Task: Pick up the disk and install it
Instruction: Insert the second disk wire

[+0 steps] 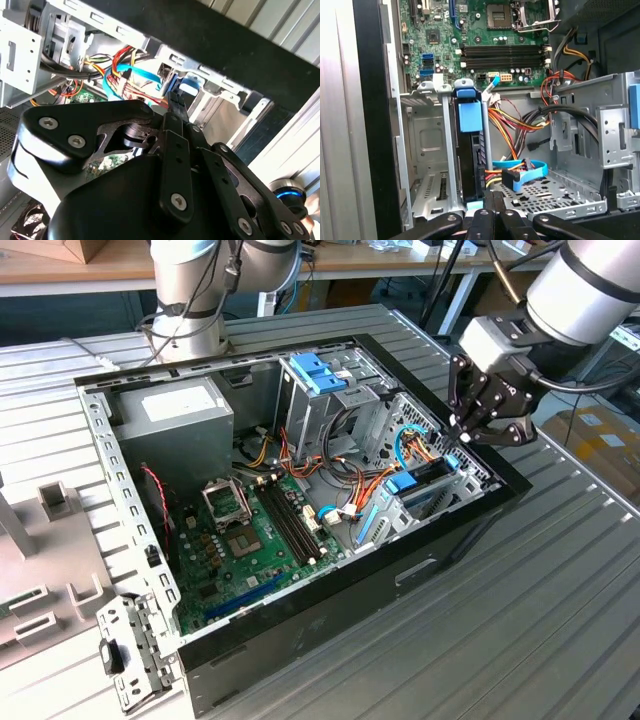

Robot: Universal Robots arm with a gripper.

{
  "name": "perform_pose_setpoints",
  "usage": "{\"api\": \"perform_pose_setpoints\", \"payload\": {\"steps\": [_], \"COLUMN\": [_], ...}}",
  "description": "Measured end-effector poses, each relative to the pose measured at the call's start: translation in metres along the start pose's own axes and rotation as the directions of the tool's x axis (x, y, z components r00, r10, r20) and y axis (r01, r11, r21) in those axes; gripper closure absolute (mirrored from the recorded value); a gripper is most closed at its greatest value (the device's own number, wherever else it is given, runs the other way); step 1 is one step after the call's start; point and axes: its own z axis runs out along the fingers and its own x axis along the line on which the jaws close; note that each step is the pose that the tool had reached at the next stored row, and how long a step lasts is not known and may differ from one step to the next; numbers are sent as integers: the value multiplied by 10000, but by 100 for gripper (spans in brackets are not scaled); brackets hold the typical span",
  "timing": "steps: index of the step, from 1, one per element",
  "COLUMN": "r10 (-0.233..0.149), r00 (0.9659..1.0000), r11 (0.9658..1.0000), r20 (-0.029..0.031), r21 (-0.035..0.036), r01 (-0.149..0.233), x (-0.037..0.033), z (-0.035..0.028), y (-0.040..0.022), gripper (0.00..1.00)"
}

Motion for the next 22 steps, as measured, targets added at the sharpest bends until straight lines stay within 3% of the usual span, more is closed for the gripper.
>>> {"api": "perform_pose_setpoints", "payload": {"steps": [7, 11, 14, 15, 17, 19, 22], "r10": [-1, 0, 0, 0, 0, 0, -1], "r00": [10000, 10000, 10000, 10000, 10000, 10000, 10000], "r11": [10000, 10000, 10000, 10000, 10000, 10000, 10000], "r20": [0, 0, -1, 0, -1, -1, -1], "r21": [0, 0, 0, 0, 0, 0, 0], "r01": [1, 0, 0, 0, 0, 0, 1], "x": [2, 2, 2, 2, 1, -24, -119], "z": [0, 0, -1, 0, 0, 6, 21], "y": [16, 21, 23, 24, 24, 26, 35], "gripper": [89, 64, 58, 52, 52, 52, 52]}}
